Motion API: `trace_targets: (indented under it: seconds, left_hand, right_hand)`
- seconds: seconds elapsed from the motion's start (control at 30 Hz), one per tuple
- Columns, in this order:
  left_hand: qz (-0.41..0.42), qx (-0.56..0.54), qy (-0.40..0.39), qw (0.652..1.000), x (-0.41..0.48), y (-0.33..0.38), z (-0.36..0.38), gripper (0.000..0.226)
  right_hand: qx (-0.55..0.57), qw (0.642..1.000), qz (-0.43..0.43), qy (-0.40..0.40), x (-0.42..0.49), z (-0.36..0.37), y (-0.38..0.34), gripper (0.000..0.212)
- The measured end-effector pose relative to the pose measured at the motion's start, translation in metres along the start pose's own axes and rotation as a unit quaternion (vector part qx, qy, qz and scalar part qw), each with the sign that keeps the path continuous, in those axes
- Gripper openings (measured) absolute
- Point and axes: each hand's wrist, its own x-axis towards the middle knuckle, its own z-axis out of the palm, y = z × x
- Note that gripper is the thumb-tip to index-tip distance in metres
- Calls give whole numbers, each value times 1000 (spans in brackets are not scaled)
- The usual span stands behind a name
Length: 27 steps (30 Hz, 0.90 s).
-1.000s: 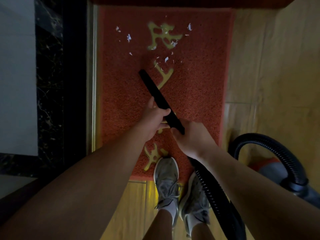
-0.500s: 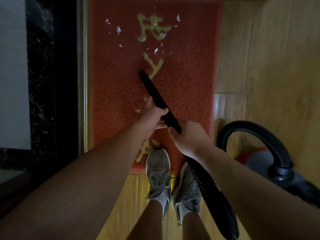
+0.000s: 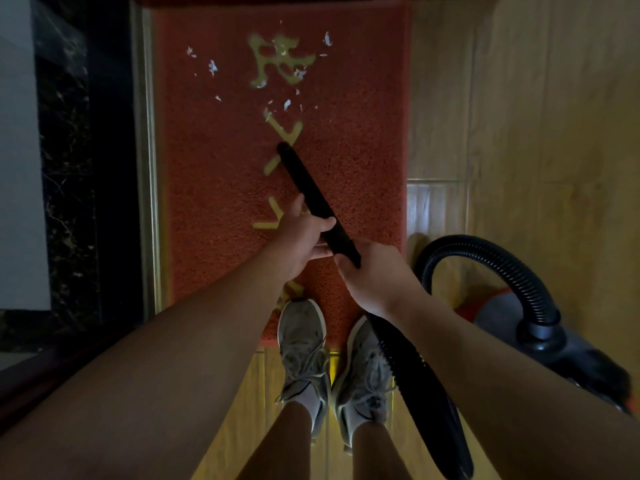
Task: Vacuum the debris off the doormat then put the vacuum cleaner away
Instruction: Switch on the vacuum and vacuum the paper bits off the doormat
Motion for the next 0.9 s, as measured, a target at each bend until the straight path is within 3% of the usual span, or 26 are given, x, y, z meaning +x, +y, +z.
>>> trace_targets:
  seconds: [0.3, 0.9]
  left_hand:
    - [-5, 17, -9, 1000, 11, 23, 11, 84]
    - [9, 9, -13, 1000, 40, 62, -36, 79]
  right_hand:
    - [-19, 1000, -5, 11, 17, -14, -4, 25]
    - [-41, 999, -4, 25, 56, -4, -56, 26]
